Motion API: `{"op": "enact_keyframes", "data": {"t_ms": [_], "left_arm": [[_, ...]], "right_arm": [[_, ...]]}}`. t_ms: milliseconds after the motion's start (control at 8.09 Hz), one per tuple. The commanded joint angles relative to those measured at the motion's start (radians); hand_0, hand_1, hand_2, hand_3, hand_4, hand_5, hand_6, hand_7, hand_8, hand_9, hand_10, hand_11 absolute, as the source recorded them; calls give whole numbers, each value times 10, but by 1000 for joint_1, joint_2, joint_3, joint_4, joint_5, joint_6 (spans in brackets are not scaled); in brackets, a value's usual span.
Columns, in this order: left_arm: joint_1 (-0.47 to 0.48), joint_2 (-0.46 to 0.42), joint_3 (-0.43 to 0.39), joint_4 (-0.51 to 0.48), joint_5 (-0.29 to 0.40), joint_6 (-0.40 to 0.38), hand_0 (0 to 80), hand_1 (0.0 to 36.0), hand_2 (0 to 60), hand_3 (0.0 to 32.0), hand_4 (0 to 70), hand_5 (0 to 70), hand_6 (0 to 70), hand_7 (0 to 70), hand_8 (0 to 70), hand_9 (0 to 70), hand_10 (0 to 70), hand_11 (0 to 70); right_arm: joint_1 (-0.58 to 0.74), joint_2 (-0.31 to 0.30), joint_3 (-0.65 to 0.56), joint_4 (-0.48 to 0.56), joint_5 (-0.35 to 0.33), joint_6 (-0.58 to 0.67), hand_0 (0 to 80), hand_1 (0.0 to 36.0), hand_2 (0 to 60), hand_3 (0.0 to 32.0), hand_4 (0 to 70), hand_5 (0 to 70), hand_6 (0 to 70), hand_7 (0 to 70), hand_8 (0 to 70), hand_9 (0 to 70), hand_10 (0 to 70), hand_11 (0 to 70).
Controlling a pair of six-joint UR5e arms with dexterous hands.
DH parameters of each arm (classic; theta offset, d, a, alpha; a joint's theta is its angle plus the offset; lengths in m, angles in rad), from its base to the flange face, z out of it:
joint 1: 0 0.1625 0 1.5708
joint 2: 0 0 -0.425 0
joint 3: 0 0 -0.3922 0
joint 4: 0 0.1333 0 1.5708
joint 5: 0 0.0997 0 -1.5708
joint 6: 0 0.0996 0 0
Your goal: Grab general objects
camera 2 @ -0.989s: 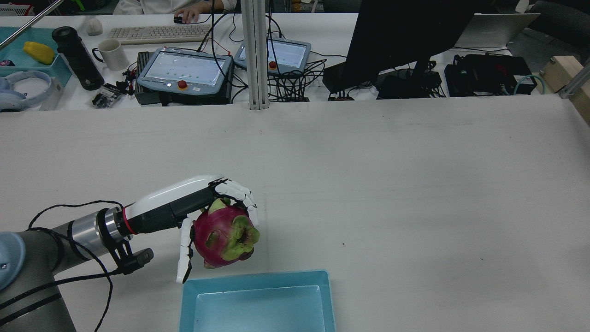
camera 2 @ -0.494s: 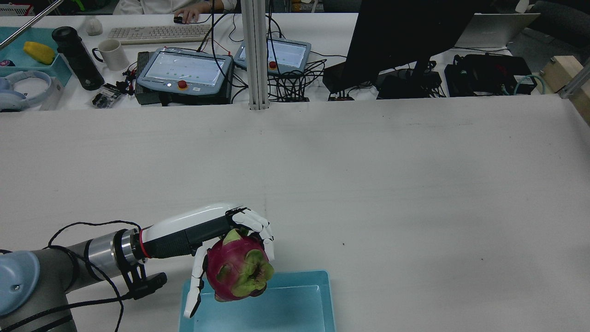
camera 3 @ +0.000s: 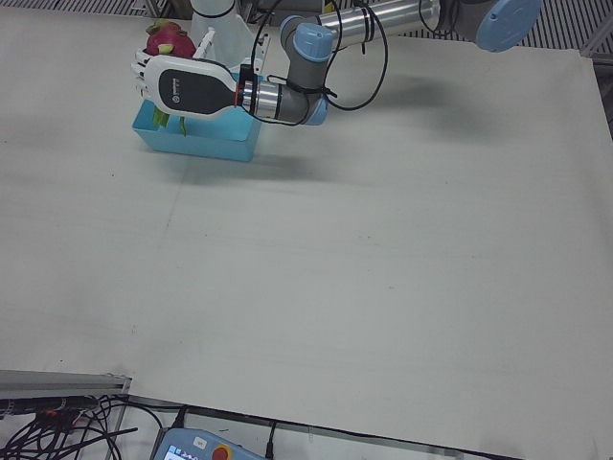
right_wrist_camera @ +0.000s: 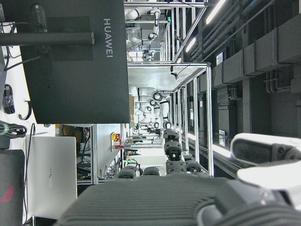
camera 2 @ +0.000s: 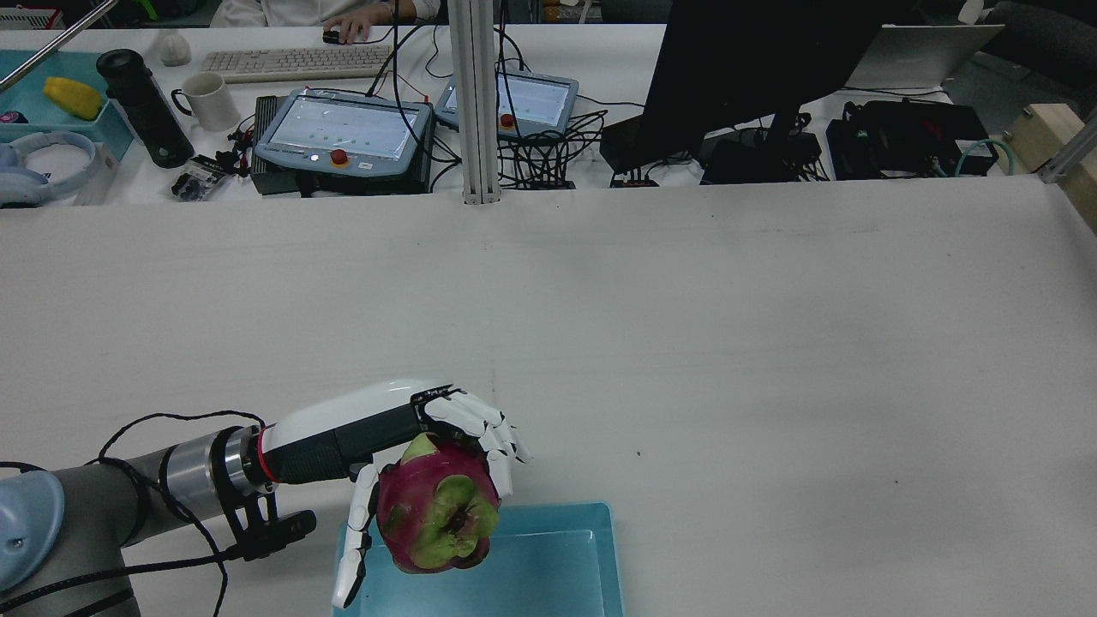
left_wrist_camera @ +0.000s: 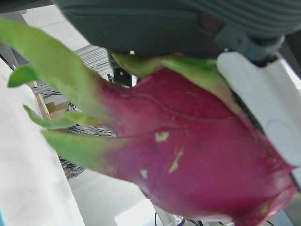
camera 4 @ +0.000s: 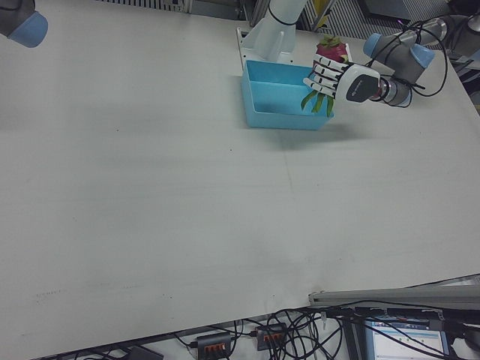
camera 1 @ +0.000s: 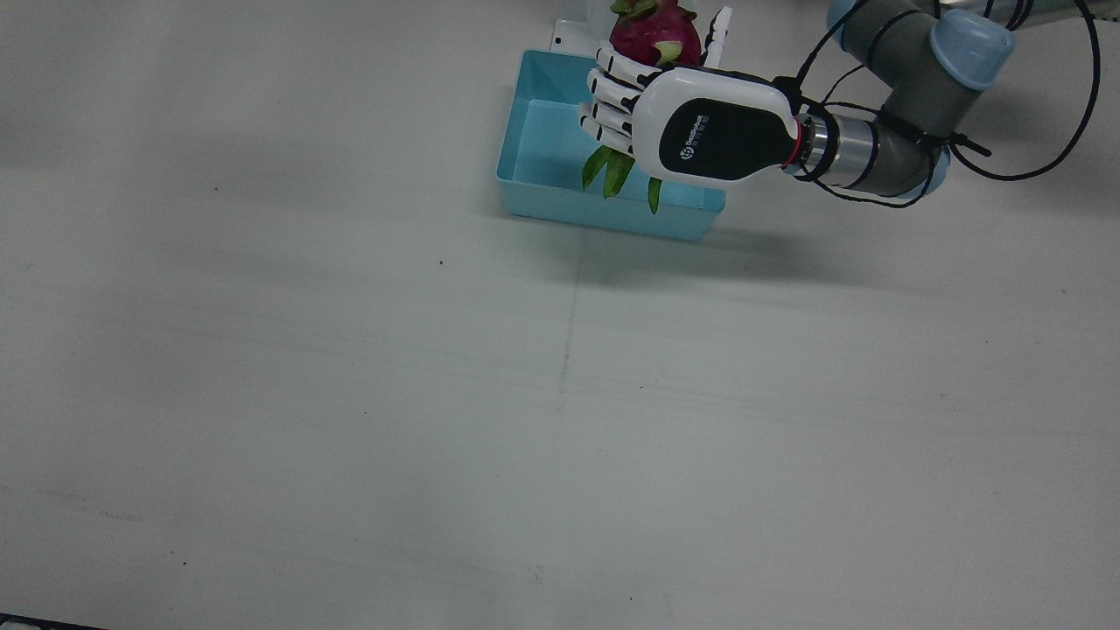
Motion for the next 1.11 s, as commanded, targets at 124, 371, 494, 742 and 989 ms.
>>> {"op": "enact_keyframes", "data": {"t_ms": [124, 371, 494, 742, 989], "left_arm": [[-1, 3, 8, -83, 0, -43, 515, 136, 36, 0, 174, 591, 176, 272, 76, 101, 139, 217], [0, 17, 8, -109, 0, -51, 512, 131, 30, 0, 170, 597, 178, 260, 70, 89, 134, 209], [0, 20, 8, -110, 5, -51, 520, 148, 59, 0, 168, 598, 173, 230, 60, 73, 120, 190], [-24, 73, 14, -110, 6, -57, 528, 156, 59, 0, 167, 598, 163, 223, 56, 73, 112, 181], [-216, 80, 70, -12, 5, -61, 520, 152, 72, 0, 159, 588, 174, 226, 66, 92, 123, 196]], "right_arm": [[0, 0, 0, 0, 0, -1, 0, 0, 0, 0, 0, 0, 0, 0, 0, 0, 0, 0], [0, 0, 0, 0, 0, -1, 0, 0, 0, 0, 0, 0, 0, 0, 0, 0, 0, 0], [0, 0, 0, 0, 0, 1, 0, 0, 0, 0, 0, 0, 0, 0, 0, 0, 0, 0], [0, 0, 0, 0, 0, -1, 0, 0, 0, 0, 0, 0, 0, 0, 0, 0, 0, 0], [0, 0, 0, 0, 0, -1, 0, 0, 0, 0, 0, 0, 0, 0, 0, 0, 0, 0]]}}
